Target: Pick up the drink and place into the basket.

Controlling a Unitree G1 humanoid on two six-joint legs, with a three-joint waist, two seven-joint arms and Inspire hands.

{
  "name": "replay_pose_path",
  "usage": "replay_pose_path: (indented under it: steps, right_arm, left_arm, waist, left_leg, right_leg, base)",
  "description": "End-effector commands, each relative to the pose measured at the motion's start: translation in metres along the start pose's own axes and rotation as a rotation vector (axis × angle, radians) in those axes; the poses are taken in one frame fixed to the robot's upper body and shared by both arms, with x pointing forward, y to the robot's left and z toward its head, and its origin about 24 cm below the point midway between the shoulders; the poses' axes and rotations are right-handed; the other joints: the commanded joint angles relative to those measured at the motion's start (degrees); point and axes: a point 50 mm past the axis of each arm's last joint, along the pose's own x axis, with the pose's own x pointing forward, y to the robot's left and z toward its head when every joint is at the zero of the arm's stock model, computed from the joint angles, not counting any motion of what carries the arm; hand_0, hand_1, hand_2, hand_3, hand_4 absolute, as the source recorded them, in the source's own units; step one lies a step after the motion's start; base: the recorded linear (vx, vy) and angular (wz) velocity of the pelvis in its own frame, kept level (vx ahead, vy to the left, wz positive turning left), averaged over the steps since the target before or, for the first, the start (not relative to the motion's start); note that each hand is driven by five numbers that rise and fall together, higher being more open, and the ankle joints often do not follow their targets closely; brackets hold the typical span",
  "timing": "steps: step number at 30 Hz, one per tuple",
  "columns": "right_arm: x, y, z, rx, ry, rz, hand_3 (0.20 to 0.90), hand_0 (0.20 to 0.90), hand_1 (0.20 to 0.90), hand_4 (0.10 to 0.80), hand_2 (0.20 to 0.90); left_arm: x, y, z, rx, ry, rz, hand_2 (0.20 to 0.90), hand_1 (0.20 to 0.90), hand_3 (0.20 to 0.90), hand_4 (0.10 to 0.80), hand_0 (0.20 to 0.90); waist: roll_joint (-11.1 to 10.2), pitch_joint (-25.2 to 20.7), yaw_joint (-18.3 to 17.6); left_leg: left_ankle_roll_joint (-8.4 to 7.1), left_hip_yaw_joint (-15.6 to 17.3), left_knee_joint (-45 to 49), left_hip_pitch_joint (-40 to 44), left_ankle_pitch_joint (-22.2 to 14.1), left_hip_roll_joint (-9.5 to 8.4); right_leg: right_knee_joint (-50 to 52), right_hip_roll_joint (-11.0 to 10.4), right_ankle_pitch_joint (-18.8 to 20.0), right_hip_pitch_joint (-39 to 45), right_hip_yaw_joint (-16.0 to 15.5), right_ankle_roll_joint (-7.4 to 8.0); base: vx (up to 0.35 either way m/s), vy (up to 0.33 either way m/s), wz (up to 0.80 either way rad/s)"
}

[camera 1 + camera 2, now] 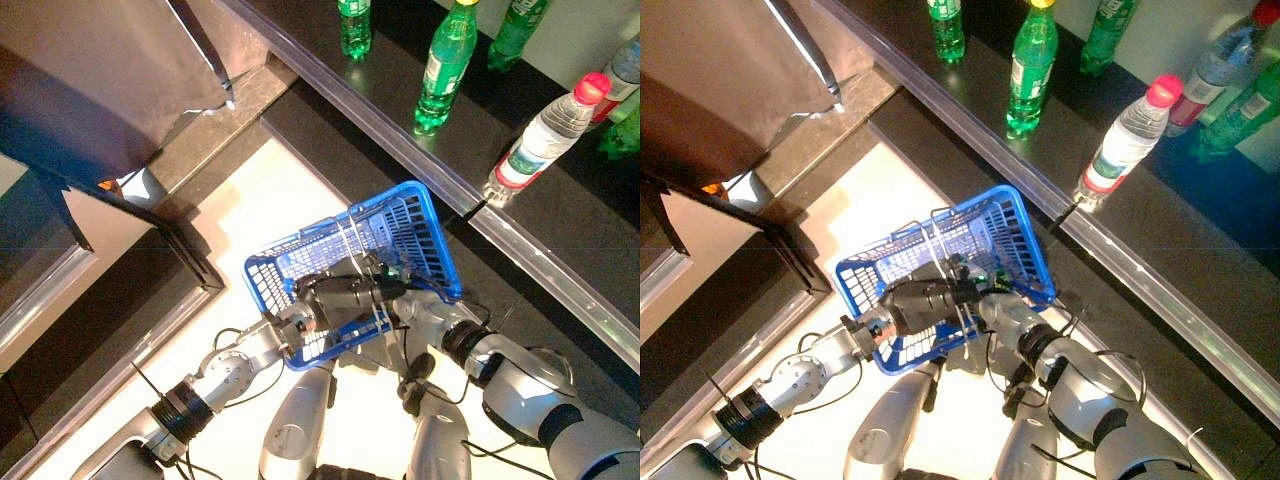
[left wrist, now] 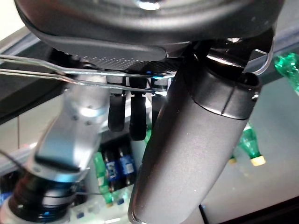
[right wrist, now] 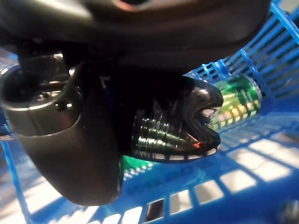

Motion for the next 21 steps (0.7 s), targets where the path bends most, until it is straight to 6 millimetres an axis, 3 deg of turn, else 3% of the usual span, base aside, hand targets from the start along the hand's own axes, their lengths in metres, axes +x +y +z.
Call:
replay_pose_path:
  steps: [1, 4, 8, 17, 18, 19, 21]
  right_arm:
    - [-0.007, -0.086, 0.043, -0.293, -0.034, -0.148, 0.2, 0.3, 0.3, 0.1, 0.3]
    - [-0.007, -0.09, 0.045, -0.37, 0.0, -0.12, 0.2, 0.3, 0.3, 0.1, 0.3]
    - [-0.001, -0.074, 0.04, -0.464, 0.086, -0.019, 0.2, 0.3, 0.3, 0.1, 0.3]
    - [0.007, -0.039, 0.025, -0.386, 0.144, 0.013, 0.2, 0.3, 0.3, 0.1, 0.3]
    - [0.007, -0.038, 0.025, -0.379, 0.144, 0.001, 0.392, 0.465, 0.465, 0.292, 0.465]
    - [0.007, -0.038, 0.025, -0.368, 0.142, -0.017, 0.7, 0.728, 0.728, 0.6, 0.728]
    - [0.007, -0.038, 0.024, -0.348, 0.148, -0.047, 0.9, 0.9, 0.9, 0.8, 0.9]
  left_arm:
    - [0.021, -0.214, 0.067, 0.172, -0.322, -1.133, 0.3, 0.3, 0.2, 0.1, 0.3]
    - [0.025, -0.219, 0.059, 0.152, -0.317, -1.149, 0.3, 0.3, 0.2, 0.1, 0.3]
    - [0.029, -0.225, 0.048, 0.131, -0.31, -1.177, 0.3, 0.3, 0.2, 0.1, 0.3]
    - [0.027, -0.23, 0.043, 0.115, -0.319, -1.206, 0.3, 0.3, 0.2, 0.1, 0.3]
    - [0.026, -0.23, 0.043, 0.116, -0.321, -1.205, 0.3, 0.3, 0.2, 0.1, 0.3]
    - [0.026, -0.23, 0.044, 0.116, -0.324, -1.208, 0.3, 0.3, 0.2, 0.1, 0.3]
    - [0.026, -0.23, 0.045, 0.117, -0.333, -1.208, 0.3, 0.3, 0.2, 0.1, 0.3]
  waist:
    - [0.41, -1.18, 1.01]
    - [0.52, -1.18, 1.28]
    - [0.95, -1.18, 1.55]
    - [1.52, -1.18, 1.72]
    - [1.55, -1.18, 1.68]
    - [1.57, -1.18, 1.64]
    - [1.61, -1.18, 1.57]
  left_leg:
    - [3.86, 3.23, 6.62, -2.67, -3.99, -4.52]
    - [3.92, 3.14, 7.2, -2.97, -4.29, -4.6]
    - [4.22, 2.78, 8.47, -4.02, -4.82, -4.97]
    - [4.48, 2.18, 9.53, -6.21, -5.16, -5.4]
    - [4.49, 2.23, 9.47, -6.32, -5.14, -5.38]
    - [4.5, 2.29, 9.35, -6.36, -5.09, -5.36]
    - [4.44, 2.42, 9.08, -6.33, -4.93, -5.24]
  right_leg:
    - [3.76, 2.31, -1.57, 2.01, 1.29, -0.59]
    - [4.36, 1.91, -1.7, 1.83, 1.03, -0.61]
    - [5.81, 0.97, -2.17, 1.14, 0.5, -0.69]
    - [7.4, -0.2, -2.47, -0.89, -0.12, -0.47]
    - [7.38, -0.2, -2.42, -1.08, -0.09, -0.42]
    - [7.28, -0.18, -2.35, -1.19, -0.04, -0.37]
    - [7.07, -0.14, -2.16, -1.29, 0.08, -0.29]
  base:
    - [0.028, 0.038, 0.01]
    - [0.034, 0.042, 0.0]
    - [0.034, 0.043, 0.03]
    - [0.008, 0.019, 0.06]
    - [0.0, 0.0, 0.0]
    - [0.0, 0.0, 0.0]
    - [-0.01, 0.002, 0.02]
